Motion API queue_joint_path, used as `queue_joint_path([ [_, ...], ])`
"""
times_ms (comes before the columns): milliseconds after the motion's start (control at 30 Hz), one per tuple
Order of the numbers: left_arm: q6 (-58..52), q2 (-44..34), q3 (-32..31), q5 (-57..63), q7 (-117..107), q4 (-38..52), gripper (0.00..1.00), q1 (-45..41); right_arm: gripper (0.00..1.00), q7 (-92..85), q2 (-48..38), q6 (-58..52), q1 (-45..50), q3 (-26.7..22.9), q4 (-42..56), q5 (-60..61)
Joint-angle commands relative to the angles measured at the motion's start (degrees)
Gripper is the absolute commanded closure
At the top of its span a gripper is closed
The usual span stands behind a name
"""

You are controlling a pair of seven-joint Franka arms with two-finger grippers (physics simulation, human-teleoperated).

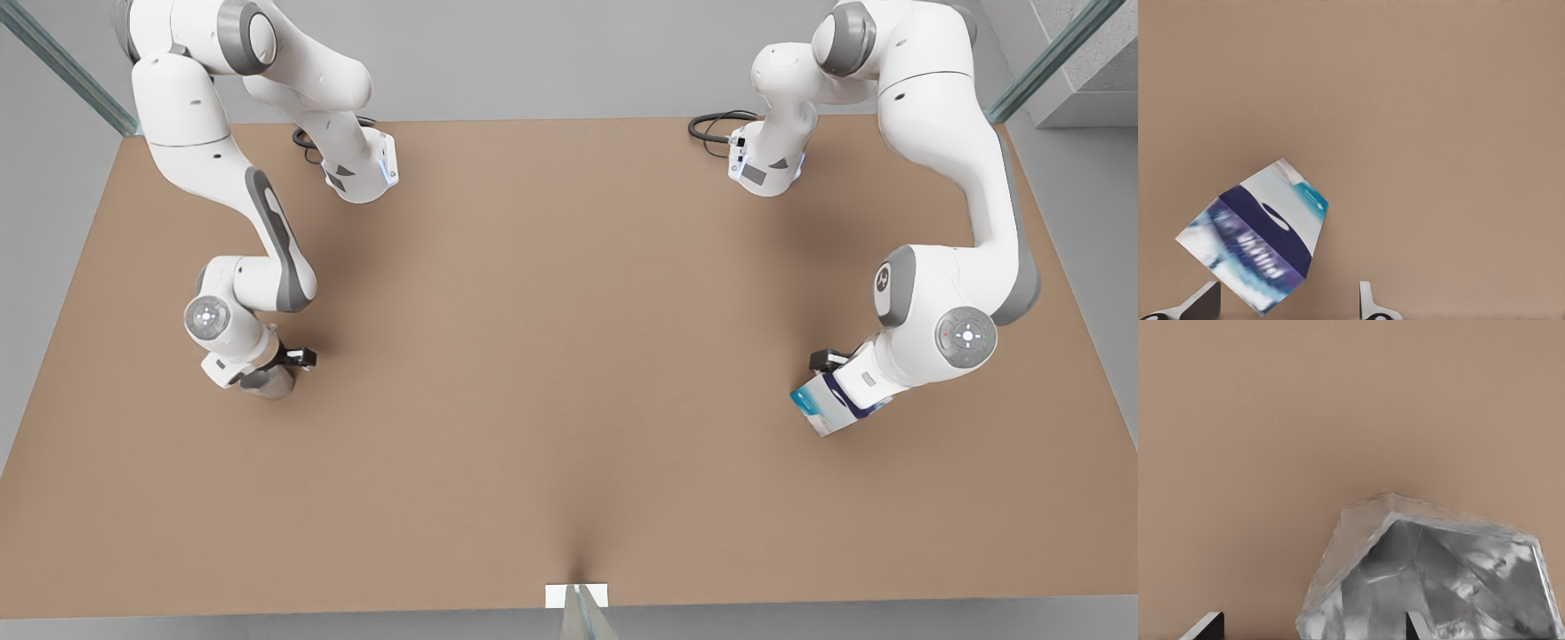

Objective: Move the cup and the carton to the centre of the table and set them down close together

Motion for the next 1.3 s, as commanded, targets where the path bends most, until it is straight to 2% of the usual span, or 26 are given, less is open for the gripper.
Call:
queue_joint_path([
  [0,0.0,0.0,0.0,0.0,0.0,-0.1,0.0,0.0,0.04,0.0,0.2,0.0,0.0,0.0,0.1,0.0],
  [67,0.0,0.0,0.0,0.0,0.0,-0.1,0.0,-0.1,0.18,0.0,0.8,0.0,0.0,0.0,0.2,0.0],
  [133,0.0,0.0,0.0,0.0,0.0,0.0,0.0,0.0,0.51,-0.1,0.8,0.1,-0.1,0.0,0.3,0.0],
  [167,0.0,0.0,0.0,-0.2,0.0,-0.1,0.0,0.0,0.79,0.0,1.4,-0.1,-0.2,0.0,1.2,0.0],
  [233,0.0,-1.2,0.1,-3.1,0.3,0.0,0.0,0.7,0.79,-0.5,1.7,-0.4,-0.1,0.0,1.9,0.0],
  [800,-0.3,-4.1,0.1,-2.7,-4.5,1.8,0.0,0.3,0.79,-0.9,2.1,-5.0,0.2,-0.1,5.7,0.0],
  [900,-0.3,-4.2,0.1,-2.8,-4.5,1.8,0.0,0.3,0.79,-0.9,2.0,-11.0,0.8,0.1,9.2,0.0],
  [967,-0.4,-4.2,0.1,-2.7,-4.5,1.8,0.0,0.3,0.79,-0.8,1.9,-17.8,2.0,0.3,14.9,0.1],
  [1267,-0.3,-4.1,1.3,-2.6,-4.4,1.8,0.0,0.6,0.79,1.3,3.2,-23.1,17.5,1.1,29.9,1.9],
])
